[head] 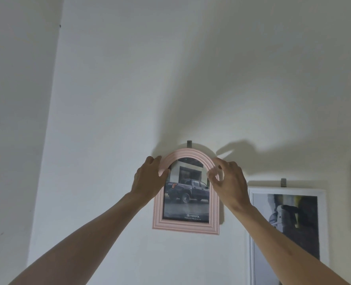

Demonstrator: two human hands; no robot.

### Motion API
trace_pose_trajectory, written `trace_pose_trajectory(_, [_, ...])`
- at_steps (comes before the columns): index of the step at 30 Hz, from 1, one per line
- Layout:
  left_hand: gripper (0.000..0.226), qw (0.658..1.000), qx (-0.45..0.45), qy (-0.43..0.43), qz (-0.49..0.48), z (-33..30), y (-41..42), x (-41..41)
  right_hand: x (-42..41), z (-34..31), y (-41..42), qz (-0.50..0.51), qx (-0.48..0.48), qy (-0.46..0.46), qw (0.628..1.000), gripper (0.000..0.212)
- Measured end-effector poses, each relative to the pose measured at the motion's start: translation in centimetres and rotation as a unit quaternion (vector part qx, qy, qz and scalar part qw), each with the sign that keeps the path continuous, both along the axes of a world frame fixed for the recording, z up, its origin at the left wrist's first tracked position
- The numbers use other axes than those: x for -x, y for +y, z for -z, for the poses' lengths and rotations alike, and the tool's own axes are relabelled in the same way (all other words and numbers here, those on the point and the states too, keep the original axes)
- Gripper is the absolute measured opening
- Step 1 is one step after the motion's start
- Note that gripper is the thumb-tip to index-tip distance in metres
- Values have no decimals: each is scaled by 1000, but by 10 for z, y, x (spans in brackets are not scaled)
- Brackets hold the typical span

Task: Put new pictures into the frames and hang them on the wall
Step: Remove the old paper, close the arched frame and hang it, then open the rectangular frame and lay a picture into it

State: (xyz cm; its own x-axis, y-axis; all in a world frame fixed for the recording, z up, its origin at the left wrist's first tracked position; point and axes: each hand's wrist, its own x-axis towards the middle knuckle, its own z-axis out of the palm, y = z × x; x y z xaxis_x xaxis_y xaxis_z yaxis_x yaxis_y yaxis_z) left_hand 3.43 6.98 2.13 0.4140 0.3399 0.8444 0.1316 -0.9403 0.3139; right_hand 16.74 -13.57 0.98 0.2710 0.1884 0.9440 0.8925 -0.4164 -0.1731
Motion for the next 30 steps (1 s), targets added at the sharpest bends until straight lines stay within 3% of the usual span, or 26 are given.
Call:
trace_pose_trajectory(6, [54,995,-41,-86,-16,10,-27,3,0,8,-34,14,-3,30,999,48])
trace_pose_trajectory(9, [50,985,-104,-135,16,19,-56,-4,-3,13,-60,36,-14,12,999,47])
trace_pose_trajectory(13, [43,976,-135,-136,102,33,-109,-22,-16,18,-107,53,-39,7,998,45])
trace_pose_trajectory(17, [39,983,-42,-93,151,58,-160,-45,-35,24,-160,80,-78,46,993,50])
trace_pose_trajectory(21, [47,986,77,-15,148,83,-197,-72,-57,42,-211,82,-105,149,980,58])
trace_pose_trajectory(26, [50,961,218,22,169,101,-217,-93,-78,76,-253,59,-80,251,963,65])
trace_pose_trajectory(30, [49,947,267,39,174,111,-226,-103,-88,99,-268,-3,-50,308,950,73])
